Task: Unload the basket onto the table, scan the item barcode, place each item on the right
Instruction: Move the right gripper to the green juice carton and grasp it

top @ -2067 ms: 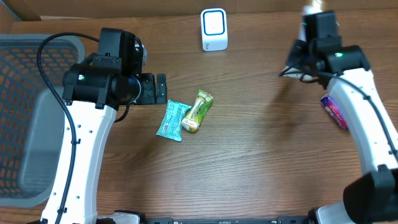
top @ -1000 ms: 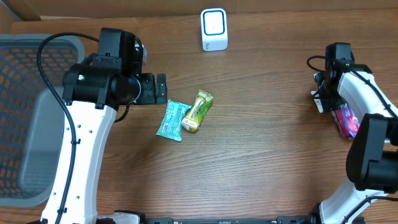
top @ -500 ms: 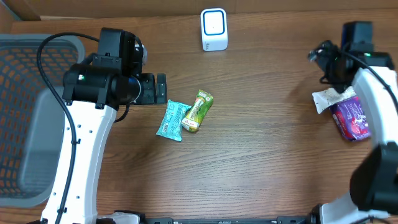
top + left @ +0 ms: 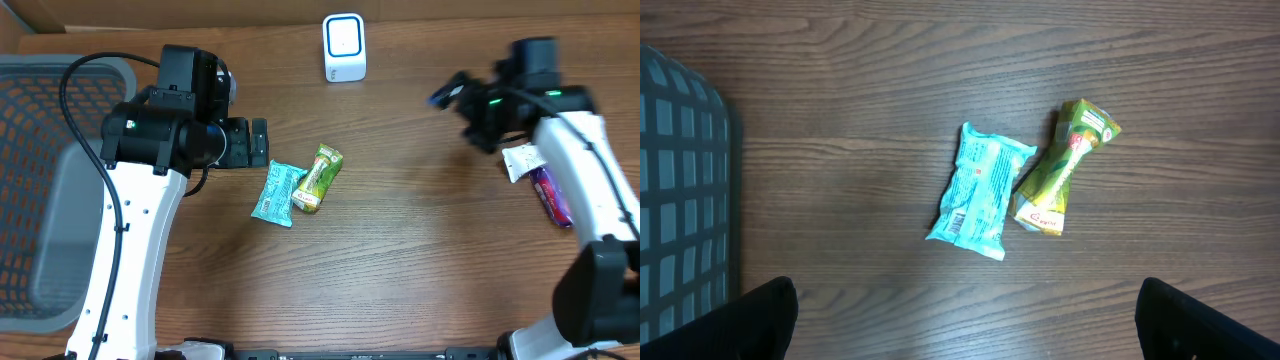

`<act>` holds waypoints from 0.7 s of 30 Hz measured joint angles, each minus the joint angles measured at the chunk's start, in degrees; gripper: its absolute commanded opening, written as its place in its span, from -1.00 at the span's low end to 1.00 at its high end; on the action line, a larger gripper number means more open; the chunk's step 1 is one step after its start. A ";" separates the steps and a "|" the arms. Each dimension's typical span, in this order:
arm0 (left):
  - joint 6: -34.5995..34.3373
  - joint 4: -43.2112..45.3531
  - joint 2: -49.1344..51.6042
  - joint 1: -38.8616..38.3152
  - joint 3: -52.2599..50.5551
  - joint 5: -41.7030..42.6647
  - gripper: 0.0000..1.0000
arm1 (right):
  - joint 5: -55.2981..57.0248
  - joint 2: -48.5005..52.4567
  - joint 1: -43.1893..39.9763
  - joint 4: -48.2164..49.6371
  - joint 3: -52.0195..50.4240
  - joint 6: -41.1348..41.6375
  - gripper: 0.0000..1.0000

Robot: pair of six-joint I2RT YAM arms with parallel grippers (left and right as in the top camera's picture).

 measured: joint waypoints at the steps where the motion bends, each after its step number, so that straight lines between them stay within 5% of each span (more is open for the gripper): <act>1: 0.00 0.00 0.00 0.00 0.00 0.00 0.99 | -0.07 0.76 2.03 0.17 -0.37 0.04 1.00; 15: 0.00 0.00 0.00 0.00 0.00 0.00 0.99 | 4.61 8.66 24.87 12.44 -1.38 5.51 1.00; 21: 0.00 0.00 0.00 0.00 0.00 0.00 0.99 | 12.07 11.39 30.71 16.44 -1.38 7.87 0.82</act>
